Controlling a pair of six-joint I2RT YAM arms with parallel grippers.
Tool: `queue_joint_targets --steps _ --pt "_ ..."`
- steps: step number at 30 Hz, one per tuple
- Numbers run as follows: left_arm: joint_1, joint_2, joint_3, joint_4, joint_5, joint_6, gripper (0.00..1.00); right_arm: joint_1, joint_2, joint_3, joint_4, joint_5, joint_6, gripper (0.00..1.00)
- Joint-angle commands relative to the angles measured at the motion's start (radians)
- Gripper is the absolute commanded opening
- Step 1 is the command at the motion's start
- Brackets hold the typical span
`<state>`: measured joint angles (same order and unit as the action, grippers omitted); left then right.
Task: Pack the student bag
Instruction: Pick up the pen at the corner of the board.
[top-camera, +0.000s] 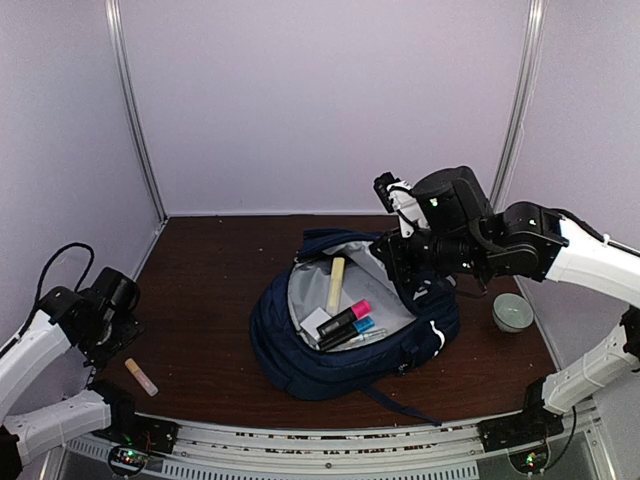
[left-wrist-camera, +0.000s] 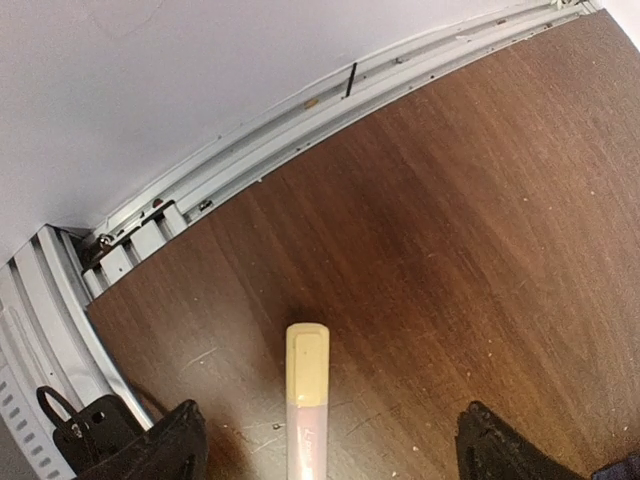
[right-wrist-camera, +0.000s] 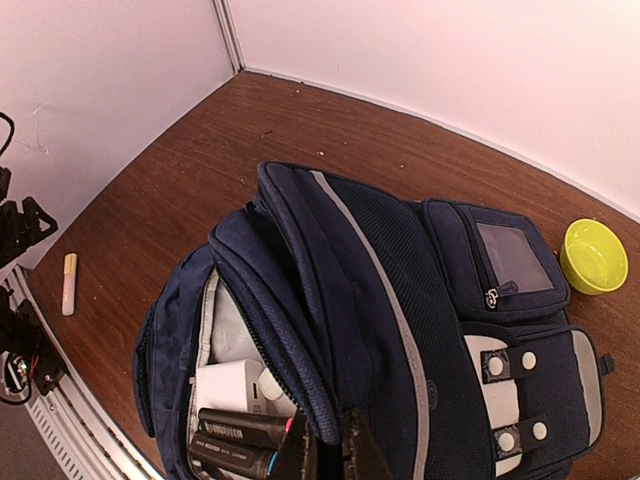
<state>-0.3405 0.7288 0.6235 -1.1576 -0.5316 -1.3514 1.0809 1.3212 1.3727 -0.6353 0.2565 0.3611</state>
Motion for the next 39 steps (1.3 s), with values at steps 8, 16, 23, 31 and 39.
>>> queue_joint_targets --steps 8,16,23,31,39 --pt "0.329 0.066 -0.181 0.230 0.393 0.230 0.74 -0.010 -0.108 -0.098 0.148 0.021 0.039 0.00" --pt "0.347 0.139 -0.223 0.334 0.407 0.229 0.61 -0.010 -0.154 -0.164 0.152 0.037 0.045 0.00" --pt "0.354 0.241 -0.289 0.473 0.473 0.214 0.37 -0.015 -0.175 -0.187 0.146 0.054 0.042 0.00" --pt "0.355 0.232 -0.256 0.477 0.475 0.251 0.00 -0.021 -0.177 -0.191 0.145 0.053 0.044 0.00" --pt "0.269 0.067 -0.172 0.469 0.536 0.254 0.00 -0.023 -0.162 -0.166 0.136 0.055 0.036 0.00"
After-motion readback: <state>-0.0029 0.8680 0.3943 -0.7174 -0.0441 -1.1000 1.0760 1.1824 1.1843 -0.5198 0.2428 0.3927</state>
